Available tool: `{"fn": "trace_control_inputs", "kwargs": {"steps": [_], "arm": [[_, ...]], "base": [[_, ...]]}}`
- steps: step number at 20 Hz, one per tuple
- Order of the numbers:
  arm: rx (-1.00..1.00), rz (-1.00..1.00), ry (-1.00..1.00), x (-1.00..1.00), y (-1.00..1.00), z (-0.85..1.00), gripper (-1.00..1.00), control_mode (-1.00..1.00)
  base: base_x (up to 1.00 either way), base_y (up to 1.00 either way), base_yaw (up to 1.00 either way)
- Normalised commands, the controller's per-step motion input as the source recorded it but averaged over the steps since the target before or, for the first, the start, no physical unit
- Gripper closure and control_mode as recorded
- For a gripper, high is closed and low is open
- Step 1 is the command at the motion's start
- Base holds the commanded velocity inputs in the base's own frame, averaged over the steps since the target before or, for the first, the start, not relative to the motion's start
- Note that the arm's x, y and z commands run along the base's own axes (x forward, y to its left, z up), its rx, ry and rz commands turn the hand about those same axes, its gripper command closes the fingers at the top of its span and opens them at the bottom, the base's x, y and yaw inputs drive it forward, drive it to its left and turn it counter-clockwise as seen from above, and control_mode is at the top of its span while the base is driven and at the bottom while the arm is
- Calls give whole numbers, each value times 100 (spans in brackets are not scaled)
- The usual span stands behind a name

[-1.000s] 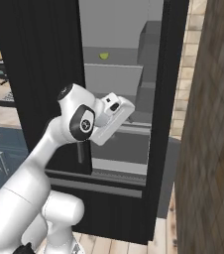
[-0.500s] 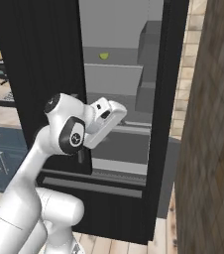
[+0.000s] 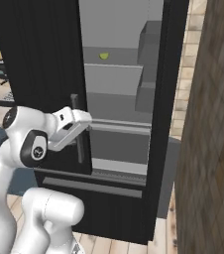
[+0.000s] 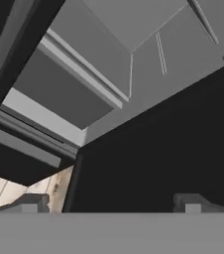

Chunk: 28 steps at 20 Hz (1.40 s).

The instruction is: There is a bowl on the dining counter. Grab a lemon wedge from the fridge and place it in the bowl. Then get the liquor bottle and glass cup from the cabinet and place them next to the bowl.

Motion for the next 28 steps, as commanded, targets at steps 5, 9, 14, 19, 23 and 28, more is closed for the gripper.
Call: {"fn": "trace_control_inputs", "kwargs": {"steps": [5, 9, 14, 19, 23, 28], "arm": [[4, 13, -12, -3, 100, -12, -100, -100], [15, 26, -4, -6, 96, -22, -100, -100], [31, 19, 0, 0, 53, -14, -100, -100], [26, 0, 11, 36, 0, 0, -100, -100], [14, -10, 8, 26, 0, 1, -100, -100], [10, -22, 12, 25, 0, 10, -100, -100]], "base": [[0, 0, 0], [0, 0, 0], [0, 0, 0], [0, 0, 0], [0, 0, 0], [0, 0, 0]]}}
